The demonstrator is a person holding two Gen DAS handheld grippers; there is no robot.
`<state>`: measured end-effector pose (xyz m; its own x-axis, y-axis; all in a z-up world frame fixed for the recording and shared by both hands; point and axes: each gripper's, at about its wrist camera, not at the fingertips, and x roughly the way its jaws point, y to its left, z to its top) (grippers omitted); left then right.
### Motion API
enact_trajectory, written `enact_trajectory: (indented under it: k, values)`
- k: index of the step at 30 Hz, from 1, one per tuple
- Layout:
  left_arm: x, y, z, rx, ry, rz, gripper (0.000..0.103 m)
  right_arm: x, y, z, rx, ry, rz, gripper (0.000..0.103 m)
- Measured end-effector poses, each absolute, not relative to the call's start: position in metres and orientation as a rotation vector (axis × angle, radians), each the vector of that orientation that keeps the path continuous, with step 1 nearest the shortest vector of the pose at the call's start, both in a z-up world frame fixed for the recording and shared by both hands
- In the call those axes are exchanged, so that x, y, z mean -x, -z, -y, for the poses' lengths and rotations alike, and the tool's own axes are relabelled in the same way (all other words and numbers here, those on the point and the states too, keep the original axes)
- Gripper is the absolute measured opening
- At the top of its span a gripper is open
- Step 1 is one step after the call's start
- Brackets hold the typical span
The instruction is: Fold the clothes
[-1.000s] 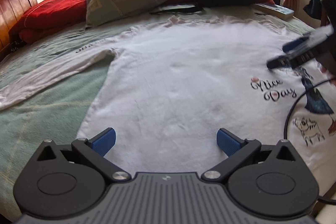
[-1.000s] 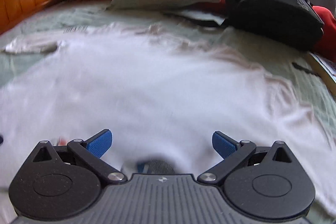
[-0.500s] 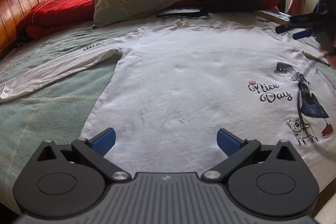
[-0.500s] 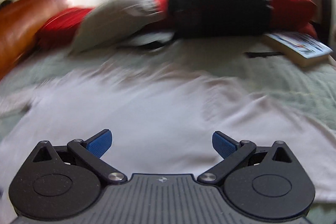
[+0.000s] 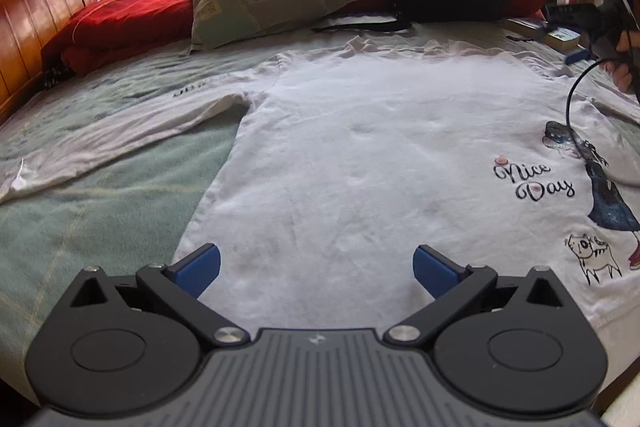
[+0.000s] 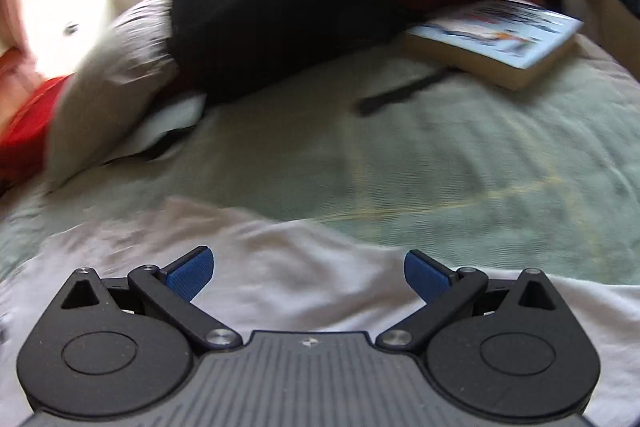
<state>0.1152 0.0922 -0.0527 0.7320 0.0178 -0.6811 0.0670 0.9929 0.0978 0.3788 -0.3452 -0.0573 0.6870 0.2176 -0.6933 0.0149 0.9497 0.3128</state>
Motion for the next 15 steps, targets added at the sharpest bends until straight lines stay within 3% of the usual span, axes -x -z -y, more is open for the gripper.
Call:
enact_trajectory:
  k: [9, 15]
  values:
    - [-0.122, 0.054, -0.09, -0.123, 0.049, -0.751, 0.102, -0.423, 0.074, 0.299, -0.295, -0.215, -0.903, 0.103]
    - [-0.124, 0.054, -0.096, -0.111, 0.033, -0.749, 0.102, -0.435, 0.062, 0.3, -0.338, -0.184, -0.846, 0.103]
